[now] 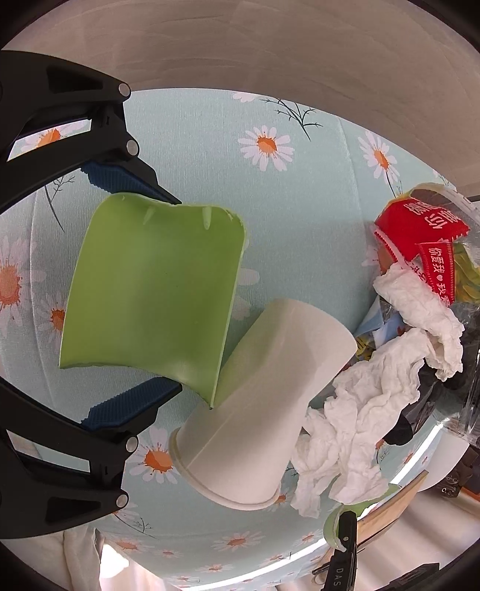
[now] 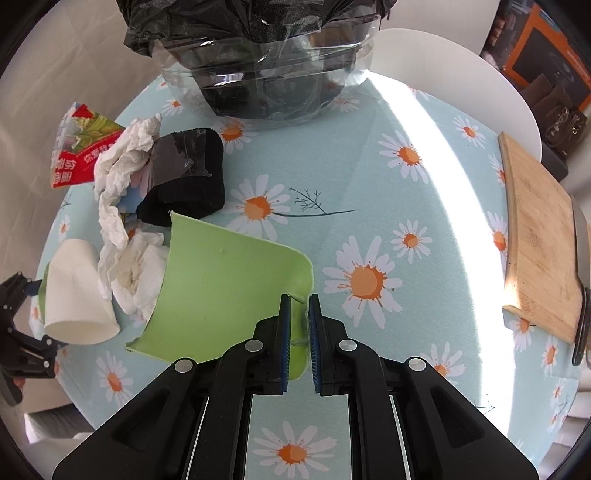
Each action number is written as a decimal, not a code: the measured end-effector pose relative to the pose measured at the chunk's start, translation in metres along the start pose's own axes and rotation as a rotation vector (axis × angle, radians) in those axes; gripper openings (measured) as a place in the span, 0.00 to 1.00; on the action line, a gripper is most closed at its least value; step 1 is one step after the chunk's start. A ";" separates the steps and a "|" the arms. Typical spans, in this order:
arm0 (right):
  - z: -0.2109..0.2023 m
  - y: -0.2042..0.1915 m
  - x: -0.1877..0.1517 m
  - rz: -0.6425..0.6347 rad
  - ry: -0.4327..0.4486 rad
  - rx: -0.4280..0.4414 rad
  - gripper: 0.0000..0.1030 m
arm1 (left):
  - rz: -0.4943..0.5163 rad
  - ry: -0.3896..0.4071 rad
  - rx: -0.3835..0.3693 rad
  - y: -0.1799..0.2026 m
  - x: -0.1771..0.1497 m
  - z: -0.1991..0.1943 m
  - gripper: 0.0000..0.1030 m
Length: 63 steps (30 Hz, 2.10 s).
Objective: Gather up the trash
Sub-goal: 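Lift the green scoop with the right gripper and carry it over the bin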
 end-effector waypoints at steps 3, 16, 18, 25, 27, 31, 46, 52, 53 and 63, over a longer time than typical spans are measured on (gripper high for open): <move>-0.013 0.001 -0.007 0.013 0.025 -0.014 0.08 | -0.007 0.018 0.005 -0.004 -0.004 -0.011 0.85; -0.066 0.017 -0.037 0.059 0.110 -0.109 0.08 | 0.012 0.095 0.008 0.003 -0.006 -0.050 0.85; -0.073 0.020 -0.040 0.071 0.123 -0.126 0.08 | 0.025 0.100 0.012 0.006 -0.004 -0.052 0.85; -0.093 0.030 -0.050 0.108 0.162 -0.163 0.08 | 0.035 0.126 0.017 0.002 0.000 -0.067 0.85; -0.096 0.031 -0.051 0.109 0.170 -0.168 0.08 | 0.043 0.129 0.034 0.003 0.000 -0.069 0.85; -0.101 0.031 -0.049 0.104 0.190 -0.175 0.08 | 0.042 0.135 0.052 -0.003 0.000 -0.072 0.85; -0.119 0.018 -0.026 0.215 0.170 -0.283 0.08 | 0.202 0.149 -0.033 -0.017 0.051 -0.074 0.85; -0.125 0.006 -0.002 0.253 0.150 -0.339 0.08 | 0.314 0.177 -0.062 -0.022 0.093 -0.088 0.85; -0.126 0.004 0.003 0.257 0.150 -0.346 0.08 | 0.327 0.177 -0.064 -0.024 0.099 -0.090 0.85; -0.134 -0.014 0.038 0.314 0.148 -0.390 0.08 | 0.468 0.227 -0.125 -0.020 0.148 -0.113 0.85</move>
Point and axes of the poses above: each gripper's, at about its wrist camera, not at the fingertips, and z roughly the way its jaws point, y to its right, x to its top, the point moved 7 cm from there along z, roughly the way its jaws point, and after that the axes turned 14 degrees about -z, right-handed, at the moved point
